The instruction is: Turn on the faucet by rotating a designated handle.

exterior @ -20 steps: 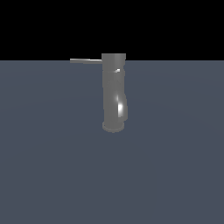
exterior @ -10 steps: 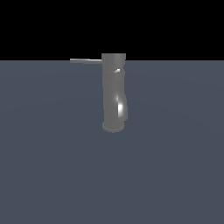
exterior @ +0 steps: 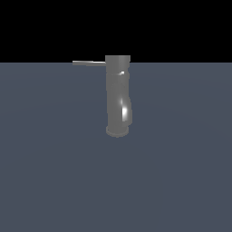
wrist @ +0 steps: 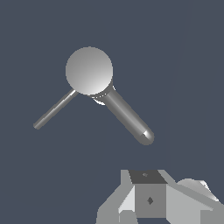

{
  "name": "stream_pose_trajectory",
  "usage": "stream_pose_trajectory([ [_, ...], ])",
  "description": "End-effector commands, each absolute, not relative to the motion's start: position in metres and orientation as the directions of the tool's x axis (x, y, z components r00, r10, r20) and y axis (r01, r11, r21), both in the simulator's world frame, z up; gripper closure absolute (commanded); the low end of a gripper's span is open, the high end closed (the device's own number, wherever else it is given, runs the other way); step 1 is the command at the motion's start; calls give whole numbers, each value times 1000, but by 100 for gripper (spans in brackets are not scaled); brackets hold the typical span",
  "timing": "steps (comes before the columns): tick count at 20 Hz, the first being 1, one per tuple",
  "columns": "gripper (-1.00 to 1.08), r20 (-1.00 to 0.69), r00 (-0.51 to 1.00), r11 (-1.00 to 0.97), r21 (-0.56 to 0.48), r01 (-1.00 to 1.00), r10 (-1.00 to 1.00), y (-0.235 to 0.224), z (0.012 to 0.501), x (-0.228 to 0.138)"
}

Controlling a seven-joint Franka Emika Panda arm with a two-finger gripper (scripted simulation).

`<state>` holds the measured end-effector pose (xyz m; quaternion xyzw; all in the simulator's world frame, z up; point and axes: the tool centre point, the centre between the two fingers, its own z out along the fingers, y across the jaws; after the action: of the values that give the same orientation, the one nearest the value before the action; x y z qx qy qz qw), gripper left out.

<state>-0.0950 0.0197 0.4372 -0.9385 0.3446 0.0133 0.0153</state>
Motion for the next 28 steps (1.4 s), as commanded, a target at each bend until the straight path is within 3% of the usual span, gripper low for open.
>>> stream_pose_trajectory([
  [1, 108, -36, 723, -723, -18, -691, -690, 25, 430, -81],
  [28, 108, -14, 200, -200, 3, -980, -980, 99, 324, 44],
])
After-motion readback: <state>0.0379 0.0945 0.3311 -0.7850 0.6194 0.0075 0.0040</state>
